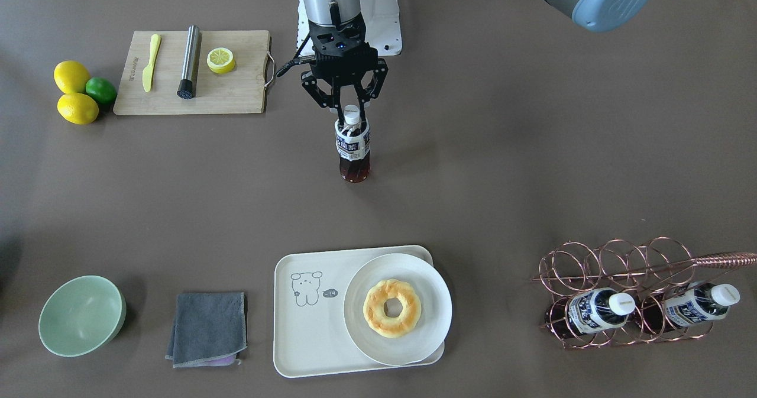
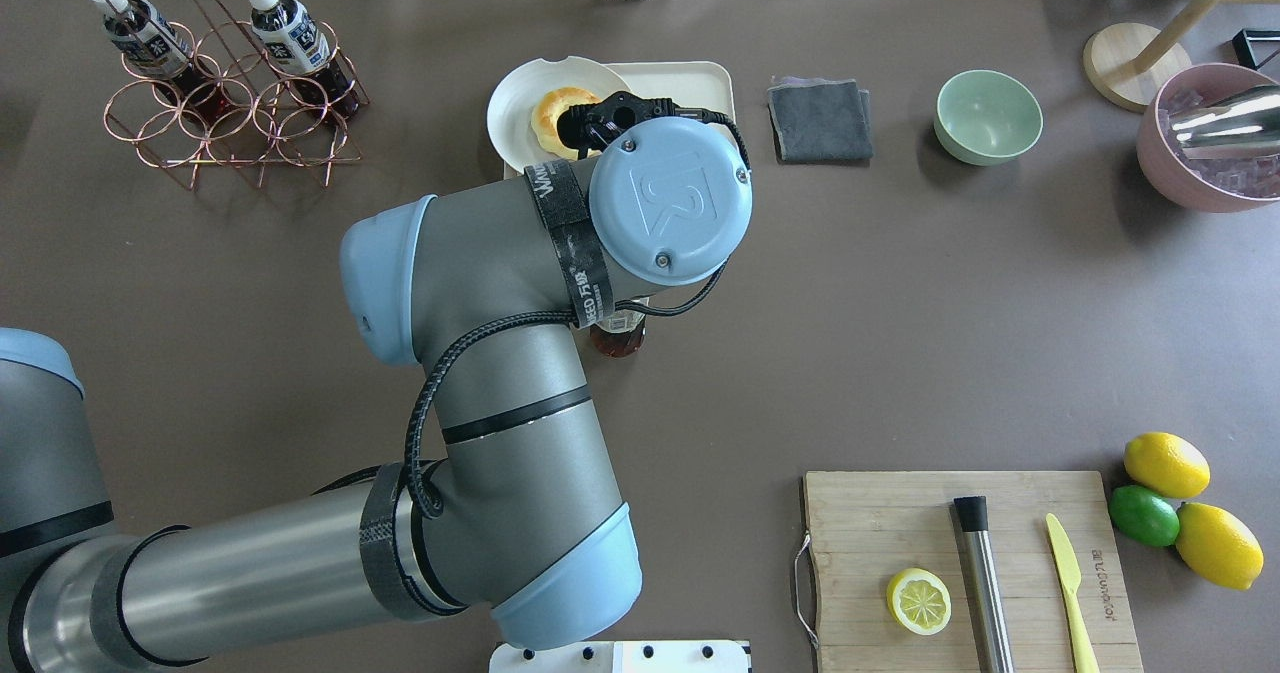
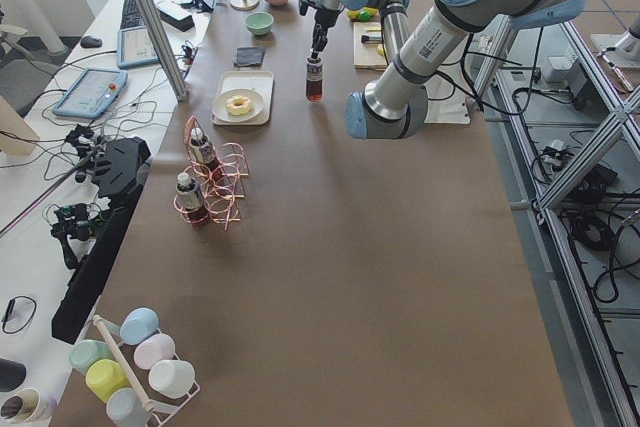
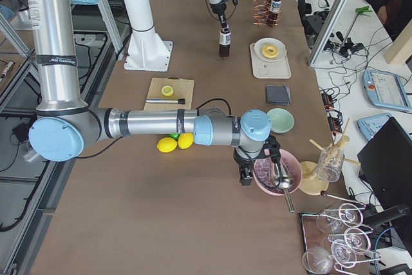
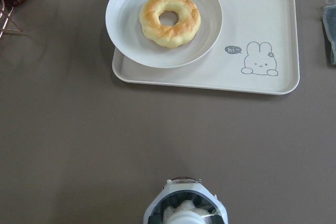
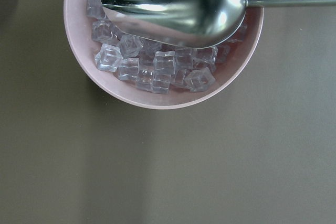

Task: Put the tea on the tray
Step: 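Carry the bottle toward the tray and set it upright on the table nearer the robot, then open the left gripper and draw the left arm back to rest, then swing the right gripper over to above the standing tea bottle, then lower the right gripper and close it on the bottle's white cap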

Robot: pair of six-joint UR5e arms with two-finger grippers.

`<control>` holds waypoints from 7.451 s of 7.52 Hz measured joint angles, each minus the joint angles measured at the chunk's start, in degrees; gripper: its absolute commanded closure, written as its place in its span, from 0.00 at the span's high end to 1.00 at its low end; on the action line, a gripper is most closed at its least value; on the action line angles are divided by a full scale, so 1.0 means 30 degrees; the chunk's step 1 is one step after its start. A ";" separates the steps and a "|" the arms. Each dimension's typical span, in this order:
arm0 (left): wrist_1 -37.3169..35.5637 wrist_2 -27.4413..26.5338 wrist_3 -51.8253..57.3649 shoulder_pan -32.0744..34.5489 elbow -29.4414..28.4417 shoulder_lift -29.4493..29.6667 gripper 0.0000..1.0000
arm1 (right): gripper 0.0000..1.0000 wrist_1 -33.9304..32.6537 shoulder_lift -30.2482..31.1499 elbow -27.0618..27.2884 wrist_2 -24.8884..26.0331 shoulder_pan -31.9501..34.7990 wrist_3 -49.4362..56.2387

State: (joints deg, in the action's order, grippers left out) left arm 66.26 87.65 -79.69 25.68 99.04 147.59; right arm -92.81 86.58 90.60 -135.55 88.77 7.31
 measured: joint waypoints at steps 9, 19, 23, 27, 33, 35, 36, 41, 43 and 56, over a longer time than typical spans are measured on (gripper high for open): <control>0.1232 -0.0487 0.0348 -0.0131 0.0057 -0.0597 0.98 | 1.00 0.0012 -0.0200 -0.0178 -0.0074 -0.0027 -0.0099; 0.6919 0.3207 0.5986 0.6045 0.3028 -0.7606 0.98 | 1.00 -0.0030 -0.1538 -0.0970 0.0021 -0.0194 -0.0310; 0.7079 0.7111 1.1231 1.0279 0.4191 -1.2608 0.98 | 1.00 -0.0003 -0.1701 -0.0964 -0.0134 -0.0340 -0.1102; 0.7083 1.1024 2.2277 1.7436 0.2679 -1.6055 0.98 | 1.00 -0.0029 -0.1911 -0.0294 -0.0362 -0.0436 -0.1655; 0.7136 1.2213 2.9175 2.2309 0.0928 -1.7842 0.98 | 1.00 -0.0717 -0.4053 0.5598 -0.0892 -0.4645 -1.1182; 0.7161 1.2640 2.9308 2.2571 0.0900 -1.8048 0.98 | 1.00 -0.1984 -0.6476 0.7179 -0.0667 -0.7087 -1.5283; 0.7156 1.2685 2.9314 2.2670 0.0873 -1.8069 0.98 | 1.00 -0.2715 -0.8172 0.7456 -0.0141 -0.8362 -1.7070; 0.7152 1.2709 2.9316 2.2776 0.0769 -1.8083 0.98 | 1.00 -0.5347 -1.2876 0.8067 0.5876 -1.4688 -2.2285; 0.7167 1.2709 2.9316 2.2760 0.0540 -1.8060 0.98 | 1.00 -0.7162 -1.4928 0.7009 0.8353 -1.6824 -2.2541; 0.8669 1.2681 2.9287 2.2753 -0.1238 -1.7791 0.98 | 0.70 -0.4212 -1.6133 0.3151 1.1335 -1.9664 -2.3816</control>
State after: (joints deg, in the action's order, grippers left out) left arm 92.27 125.69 8.17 93.94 95.33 94.22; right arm -105.45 38.18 100.05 -101.55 29.78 -64.14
